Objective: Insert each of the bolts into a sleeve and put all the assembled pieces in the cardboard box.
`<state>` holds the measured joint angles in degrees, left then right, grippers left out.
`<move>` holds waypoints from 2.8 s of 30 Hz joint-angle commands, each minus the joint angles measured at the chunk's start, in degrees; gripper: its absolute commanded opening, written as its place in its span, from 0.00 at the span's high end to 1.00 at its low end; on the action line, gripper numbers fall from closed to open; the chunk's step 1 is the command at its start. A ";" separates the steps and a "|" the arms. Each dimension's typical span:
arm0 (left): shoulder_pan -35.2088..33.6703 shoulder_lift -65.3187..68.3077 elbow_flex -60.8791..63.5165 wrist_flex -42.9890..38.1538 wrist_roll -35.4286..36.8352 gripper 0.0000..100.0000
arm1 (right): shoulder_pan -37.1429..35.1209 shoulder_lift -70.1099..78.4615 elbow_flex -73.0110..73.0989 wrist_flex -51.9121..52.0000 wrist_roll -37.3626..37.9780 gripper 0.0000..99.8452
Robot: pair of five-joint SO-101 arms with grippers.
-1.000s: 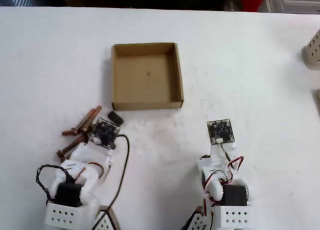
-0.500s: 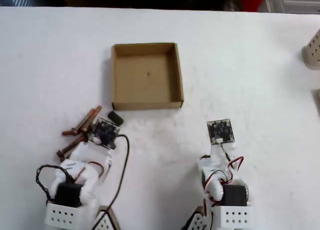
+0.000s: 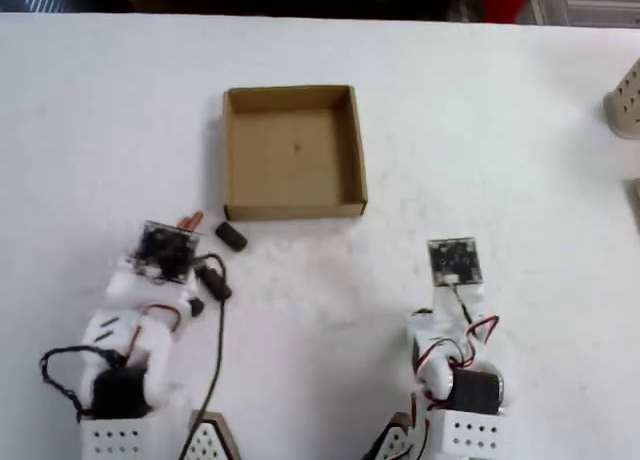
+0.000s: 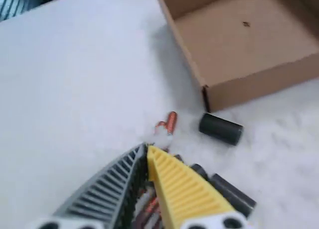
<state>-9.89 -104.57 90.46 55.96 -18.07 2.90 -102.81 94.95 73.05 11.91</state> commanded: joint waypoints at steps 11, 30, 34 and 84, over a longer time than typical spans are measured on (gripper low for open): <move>-18.42 -0.31 -12.04 2.37 6.68 0.85 | 6.20 -0.48 0.18 -2.95 9.93 0.98; -35.21 72.84 -58.90 16.62 13.63 0.85 | 6.02 -0.40 0.35 -2.86 10.02 0.98; -35.03 79.34 -59.16 14.51 13.45 0.90 | 6.02 -0.40 0.35 -2.86 10.02 0.98; -55.87 93.58 -60.84 7.38 19.08 0.98 | -42.24 58.42 -45.27 -12.53 5.10 0.92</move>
<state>-63.52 -7.52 33.58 64.13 3.82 -32.26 -60.88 62.86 61.80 22.29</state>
